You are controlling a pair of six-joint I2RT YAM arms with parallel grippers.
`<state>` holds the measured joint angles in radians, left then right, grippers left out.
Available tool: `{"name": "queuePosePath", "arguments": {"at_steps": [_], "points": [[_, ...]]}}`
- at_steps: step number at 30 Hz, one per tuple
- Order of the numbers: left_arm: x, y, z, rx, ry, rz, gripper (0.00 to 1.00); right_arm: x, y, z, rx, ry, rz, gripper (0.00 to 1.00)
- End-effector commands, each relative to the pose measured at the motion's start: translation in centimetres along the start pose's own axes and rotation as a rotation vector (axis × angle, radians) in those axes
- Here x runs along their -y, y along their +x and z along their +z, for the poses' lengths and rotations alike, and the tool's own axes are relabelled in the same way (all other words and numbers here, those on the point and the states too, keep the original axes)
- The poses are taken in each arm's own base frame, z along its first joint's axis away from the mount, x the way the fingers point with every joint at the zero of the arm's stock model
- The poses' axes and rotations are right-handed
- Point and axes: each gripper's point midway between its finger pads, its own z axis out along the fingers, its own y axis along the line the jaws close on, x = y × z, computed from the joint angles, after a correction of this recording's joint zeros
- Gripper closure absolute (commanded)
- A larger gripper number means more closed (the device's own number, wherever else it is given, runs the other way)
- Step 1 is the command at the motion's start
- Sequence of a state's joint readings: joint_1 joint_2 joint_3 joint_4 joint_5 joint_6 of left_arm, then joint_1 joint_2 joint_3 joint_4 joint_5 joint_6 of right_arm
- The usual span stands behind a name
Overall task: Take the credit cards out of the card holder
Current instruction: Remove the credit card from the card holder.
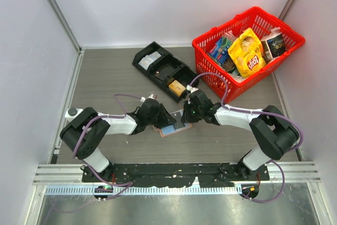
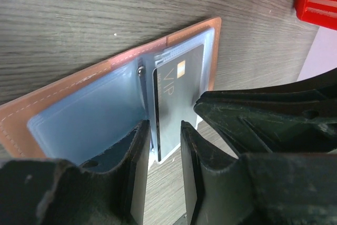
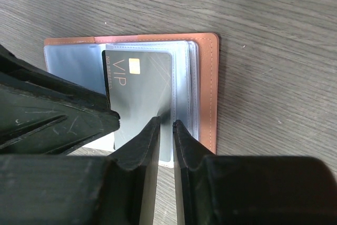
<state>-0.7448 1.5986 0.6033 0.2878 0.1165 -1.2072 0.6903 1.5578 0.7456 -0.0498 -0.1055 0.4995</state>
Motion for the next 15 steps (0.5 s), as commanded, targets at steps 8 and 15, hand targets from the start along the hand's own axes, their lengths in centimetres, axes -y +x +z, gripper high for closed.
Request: {"name": "queuePosePath", "arguments": {"at_steps": [8,15], "points": [[4.3,-0.6,-0.8,0.019,0.19,-0.048,0.75,0.1,0.5,0.2,-0.001,-0.012,0.01,0.8],[5.0,-1.2,-1.9,0.056,0.223,-0.079,0.78,0.2,0.6,0.1,-0.002,-0.009,0.008,0.8]]}}
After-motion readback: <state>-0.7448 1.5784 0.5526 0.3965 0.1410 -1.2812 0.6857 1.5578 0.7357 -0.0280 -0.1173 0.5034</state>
